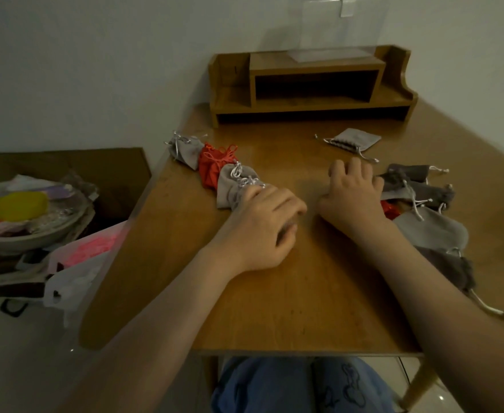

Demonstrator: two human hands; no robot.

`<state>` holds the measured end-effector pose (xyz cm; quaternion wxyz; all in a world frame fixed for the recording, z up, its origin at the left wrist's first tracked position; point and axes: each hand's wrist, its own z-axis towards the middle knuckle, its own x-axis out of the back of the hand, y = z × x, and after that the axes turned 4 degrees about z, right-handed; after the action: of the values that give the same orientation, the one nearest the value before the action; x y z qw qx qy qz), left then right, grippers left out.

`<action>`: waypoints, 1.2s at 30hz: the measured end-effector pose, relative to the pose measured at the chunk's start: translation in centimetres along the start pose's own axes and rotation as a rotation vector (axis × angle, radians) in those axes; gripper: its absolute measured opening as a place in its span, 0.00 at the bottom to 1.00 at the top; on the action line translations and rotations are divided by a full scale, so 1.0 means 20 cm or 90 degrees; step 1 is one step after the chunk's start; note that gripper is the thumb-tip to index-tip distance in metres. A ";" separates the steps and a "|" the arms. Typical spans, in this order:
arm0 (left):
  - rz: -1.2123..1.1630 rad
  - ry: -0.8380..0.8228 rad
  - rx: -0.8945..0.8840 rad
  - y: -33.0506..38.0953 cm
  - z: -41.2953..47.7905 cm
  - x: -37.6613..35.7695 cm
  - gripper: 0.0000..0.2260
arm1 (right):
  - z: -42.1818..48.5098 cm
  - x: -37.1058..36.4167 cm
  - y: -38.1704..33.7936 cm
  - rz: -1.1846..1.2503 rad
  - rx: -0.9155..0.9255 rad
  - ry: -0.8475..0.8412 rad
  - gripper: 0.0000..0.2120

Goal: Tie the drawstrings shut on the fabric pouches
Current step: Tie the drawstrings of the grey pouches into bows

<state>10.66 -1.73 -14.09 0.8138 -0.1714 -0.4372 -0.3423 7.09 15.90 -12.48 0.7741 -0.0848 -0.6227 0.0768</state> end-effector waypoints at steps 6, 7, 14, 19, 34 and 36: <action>0.082 -0.057 0.074 -0.06 -0.01 -0.07 0.10 | 0.02 0.01 0.03 -0.054 -0.134 -0.072 0.25; 0.088 -0.048 0.087 -0.06 -0.01 -0.07 0.10 | 0.02 0.01 0.04 -0.046 -0.117 -0.073 0.23; 0.061 -0.010 0.161 -0.05 0.01 -0.06 0.18 | 0.01 0.05 0.02 0.199 0.046 -0.041 0.18; 0.090 -0.049 0.161 -0.05 0.00 -0.07 0.15 | -0.02 0.03 -0.03 0.356 0.203 0.021 0.18; 0.103 -0.070 0.173 -0.05 -0.01 -0.07 0.17 | 0.07 0.01 0.04 0.319 -0.059 -0.052 0.01; 0.098 -0.074 0.155 -0.06 -0.02 -0.07 0.20 | 0.07 0.02 0.04 0.435 -0.051 0.000 0.03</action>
<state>9.45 -2.14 -15.50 0.8257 -0.1242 -0.5075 -0.2127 5.84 16.77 -11.98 0.6996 -0.3184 -0.5610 0.3073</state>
